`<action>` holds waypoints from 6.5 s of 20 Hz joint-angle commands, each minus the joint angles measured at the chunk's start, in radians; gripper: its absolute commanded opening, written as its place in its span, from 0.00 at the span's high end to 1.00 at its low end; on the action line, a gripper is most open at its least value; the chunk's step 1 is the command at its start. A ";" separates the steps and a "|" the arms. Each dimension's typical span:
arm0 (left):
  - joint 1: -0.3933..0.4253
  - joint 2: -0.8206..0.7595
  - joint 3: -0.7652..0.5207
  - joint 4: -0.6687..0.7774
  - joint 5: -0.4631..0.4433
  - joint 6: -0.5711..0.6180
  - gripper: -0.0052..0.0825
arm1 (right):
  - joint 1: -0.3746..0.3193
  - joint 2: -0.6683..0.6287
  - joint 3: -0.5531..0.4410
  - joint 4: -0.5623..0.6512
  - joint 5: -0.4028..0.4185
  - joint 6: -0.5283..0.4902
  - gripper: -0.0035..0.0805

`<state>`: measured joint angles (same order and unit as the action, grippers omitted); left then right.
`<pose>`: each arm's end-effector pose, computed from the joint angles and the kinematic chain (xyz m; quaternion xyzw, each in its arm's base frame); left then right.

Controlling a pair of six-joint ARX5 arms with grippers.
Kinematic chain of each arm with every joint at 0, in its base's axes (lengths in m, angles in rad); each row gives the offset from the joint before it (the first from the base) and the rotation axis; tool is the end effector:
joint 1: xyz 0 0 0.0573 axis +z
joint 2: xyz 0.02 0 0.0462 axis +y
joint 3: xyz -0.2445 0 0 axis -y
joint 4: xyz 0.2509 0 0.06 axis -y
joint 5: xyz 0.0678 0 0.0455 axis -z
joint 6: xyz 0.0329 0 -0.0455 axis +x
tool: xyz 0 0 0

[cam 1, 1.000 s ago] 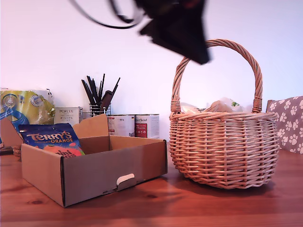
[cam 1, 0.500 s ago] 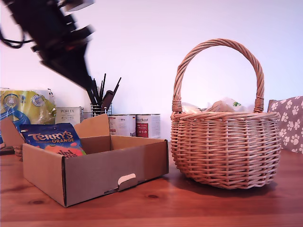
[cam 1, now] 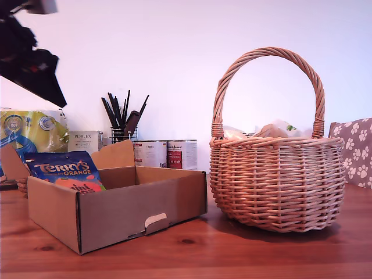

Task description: Move the bags of Easter eggs from the cardboard box on the left into the woven basket on the right side.

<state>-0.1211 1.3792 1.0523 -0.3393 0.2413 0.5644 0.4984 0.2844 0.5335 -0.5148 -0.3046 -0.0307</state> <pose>0.3055 -0.0451 0.2581 0.2400 0.2660 -0.2545 0.8983 0.0914 0.0610 0.2661 -0.0268 0.1259 0.3893 0.9121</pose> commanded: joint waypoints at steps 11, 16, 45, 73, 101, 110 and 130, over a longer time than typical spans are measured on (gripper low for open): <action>0.089 0.286 0.063 -0.001 0.153 0.017 0.20 | -0.002 -0.006 -0.022 -0.002 0.000 -0.031 0.97; 0.090 0.330 0.088 -0.009 0.155 0.008 0.20 | -0.002 -0.006 -0.022 -0.005 0.000 -0.033 0.97; -0.187 0.381 0.098 -0.208 0.146 -0.159 0.38 | -0.001 -0.006 -0.022 0.001 0.000 -0.048 0.97; -0.252 0.212 0.281 -0.393 0.398 -0.185 0.97 | -0.002 0.006 -0.022 -0.043 0.001 -0.049 0.97; -0.879 0.511 0.281 0.542 -0.610 0.022 0.97 | -0.002 0.005 -0.021 -0.052 0.053 -0.049 0.97; -0.875 0.512 0.281 0.313 -0.483 0.010 0.97 | -0.002 0.005 -0.021 -0.050 0.053 -0.050 0.97; -0.876 0.254 0.423 -0.121 -0.472 -0.231 0.35 | -0.002 0.005 -0.017 -0.045 0.042 -0.050 0.97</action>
<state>-0.9985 1.6283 1.4830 -0.4416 -0.2420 0.3519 0.4980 0.2855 0.5331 -0.5686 -0.2565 -0.0788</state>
